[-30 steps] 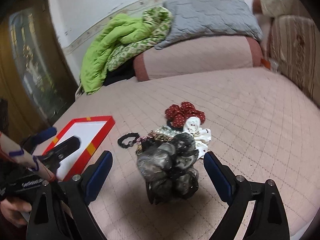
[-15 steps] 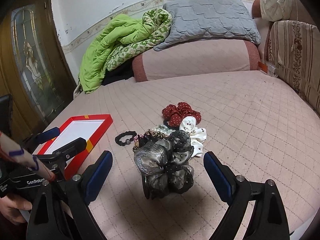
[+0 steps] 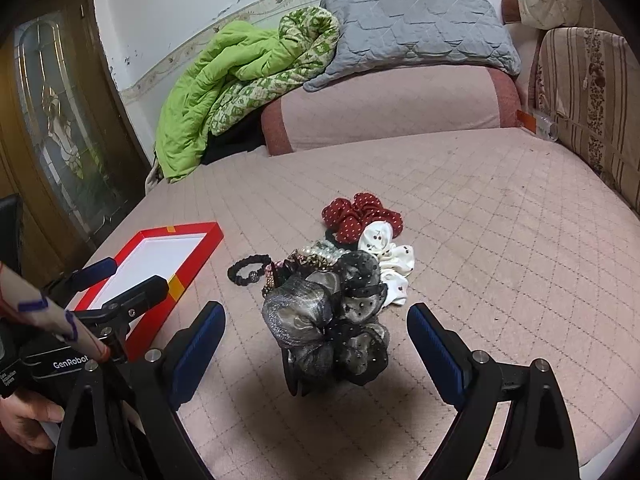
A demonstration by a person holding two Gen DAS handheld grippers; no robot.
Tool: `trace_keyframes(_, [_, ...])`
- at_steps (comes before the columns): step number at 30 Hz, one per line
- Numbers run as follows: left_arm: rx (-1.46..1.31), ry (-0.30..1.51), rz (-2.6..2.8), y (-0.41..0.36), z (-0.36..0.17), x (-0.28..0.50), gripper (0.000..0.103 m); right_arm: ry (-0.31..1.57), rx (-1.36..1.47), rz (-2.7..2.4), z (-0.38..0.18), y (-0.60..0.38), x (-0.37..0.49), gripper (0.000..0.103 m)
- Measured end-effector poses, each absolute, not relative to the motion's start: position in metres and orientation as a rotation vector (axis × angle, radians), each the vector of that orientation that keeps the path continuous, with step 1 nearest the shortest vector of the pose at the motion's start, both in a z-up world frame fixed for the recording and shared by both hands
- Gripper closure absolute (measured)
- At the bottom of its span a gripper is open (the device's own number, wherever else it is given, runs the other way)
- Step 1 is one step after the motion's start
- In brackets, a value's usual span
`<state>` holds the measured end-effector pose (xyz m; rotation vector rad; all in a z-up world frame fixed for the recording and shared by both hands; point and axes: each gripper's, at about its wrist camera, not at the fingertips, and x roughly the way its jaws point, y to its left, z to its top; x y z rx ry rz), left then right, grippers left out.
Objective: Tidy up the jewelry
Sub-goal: 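Carry the black sheer scrunchie with the right gripper while the left gripper grasps the black claw clip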
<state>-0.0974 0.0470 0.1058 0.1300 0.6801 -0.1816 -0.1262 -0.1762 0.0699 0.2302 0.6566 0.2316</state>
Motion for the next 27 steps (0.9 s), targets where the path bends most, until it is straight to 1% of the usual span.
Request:
trace_keyframes(5, [0.115,0.701,-0.17,0.054,0.101,-0.093,0.0,0.715,0.249,0.243,0.06,-0.171,-0.109,0.008])
trace_keyframes(9, [0.105,0.712,-0.159,0.06,0.098,-0.09,0.0,0.803,0.295,0.251,0.045,-0.17,-0.09,0.008])
trace_keyframes(13, [0.092,0.73,-0.164,0.062,0.094,-0.087,0.0,0.831,0.327,0.249,0.037,-0.172,-0.081,0.008])
trace_keyframes(14, [0.091,0.734,-0.168,0.062,0.093,-0.086,0.0,0.842,0.331,0.242,0.035,-0.172,-0.079,0.013])
trace_keyframes(15, [0.089,0.742,-0.174,0.061,0.092,-0.085,0.0,0.858,0.336,0.24,0.032,-0.172,-0.077,0.029])
trace_keyframes(16, [0.087,0.746,-0.177,0.061,0.091,-0.085,0.0,0.883,0.351,0.254,0.027,-0.173,-0.075,0.051])
trace_keyframes(17, [0.084,0.749,-0.181,0.06,0.091,-0.085,0.0,0.892,0.359,0.258,0.026,-0.174,-0.075,0.059])
trace_keyframes(19, [0.08,0.755,-0.196,0.058,0.09,-0.085,0.0,0.875,0.37,0.252,0.027,-0.177,-0.078,0.07])
trace_keyframes(22, [0.068,0.765,-0.233,0.053,0.089,-0.086,0.0,0.824,0.393,0.262,0.036,-0.186,-0.088,0.074])
trace_keyframes(27, [0.003,0.831,-0.332,0.034,0.085,-0.083,0.0,0.753,0.412,0.239,0.047,-0.201,-0.104,0.074])
